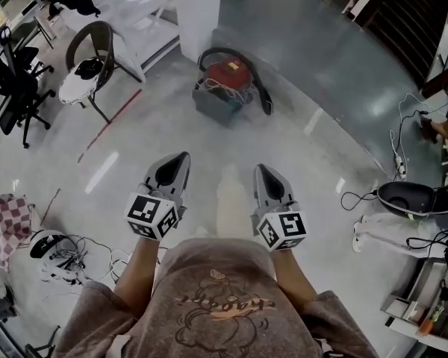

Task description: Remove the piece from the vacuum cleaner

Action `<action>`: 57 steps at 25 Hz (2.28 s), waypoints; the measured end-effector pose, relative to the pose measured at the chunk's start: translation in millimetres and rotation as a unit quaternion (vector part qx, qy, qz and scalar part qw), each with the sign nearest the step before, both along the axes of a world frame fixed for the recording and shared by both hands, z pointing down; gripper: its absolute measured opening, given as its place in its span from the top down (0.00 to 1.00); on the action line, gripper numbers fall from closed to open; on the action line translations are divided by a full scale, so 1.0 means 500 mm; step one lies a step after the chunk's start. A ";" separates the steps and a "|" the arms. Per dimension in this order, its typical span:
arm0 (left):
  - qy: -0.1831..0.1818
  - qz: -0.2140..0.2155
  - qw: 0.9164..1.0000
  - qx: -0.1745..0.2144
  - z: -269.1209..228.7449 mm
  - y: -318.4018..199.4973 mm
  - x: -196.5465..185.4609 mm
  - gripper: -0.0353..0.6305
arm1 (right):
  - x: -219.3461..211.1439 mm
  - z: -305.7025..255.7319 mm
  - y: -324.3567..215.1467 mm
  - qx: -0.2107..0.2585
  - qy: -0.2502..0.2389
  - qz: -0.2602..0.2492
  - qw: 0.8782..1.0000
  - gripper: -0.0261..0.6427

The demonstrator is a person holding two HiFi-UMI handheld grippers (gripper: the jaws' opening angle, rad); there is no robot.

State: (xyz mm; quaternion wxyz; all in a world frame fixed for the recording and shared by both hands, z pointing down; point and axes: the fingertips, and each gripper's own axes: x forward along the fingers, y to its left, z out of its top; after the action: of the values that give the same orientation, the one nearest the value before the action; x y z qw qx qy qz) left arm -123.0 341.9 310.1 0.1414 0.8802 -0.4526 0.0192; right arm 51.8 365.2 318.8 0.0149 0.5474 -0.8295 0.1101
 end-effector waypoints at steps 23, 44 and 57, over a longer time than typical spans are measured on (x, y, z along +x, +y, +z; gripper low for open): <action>0.002 -0.027 1.000 -0.009 -0.031 -0.563 0.066 0.94 | 0.041 0.006 -0.586 -0.019 -0.003 -0.068 0.997 0.97; 0.013 0.036 0.999 -0.029 -0.009 -0.800 0.076 0.90 | 0.016 0.028 -0.797 -0.039 -0.039 -0.038 0.998 0.94; -0.042 0.160 0.983 -0.073 0.094 -0.848 0.089 0.52 | 0.000 0.122 -0.851 -0.093 -0.024 -0.052 0.994 0.61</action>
State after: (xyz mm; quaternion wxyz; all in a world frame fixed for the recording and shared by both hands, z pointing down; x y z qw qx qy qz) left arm -78.7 -82.3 356.8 0.1814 0.9271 -0.3085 0.1113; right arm 51.6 -60.2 379.9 0.0514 0.4968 -0.8432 0.1991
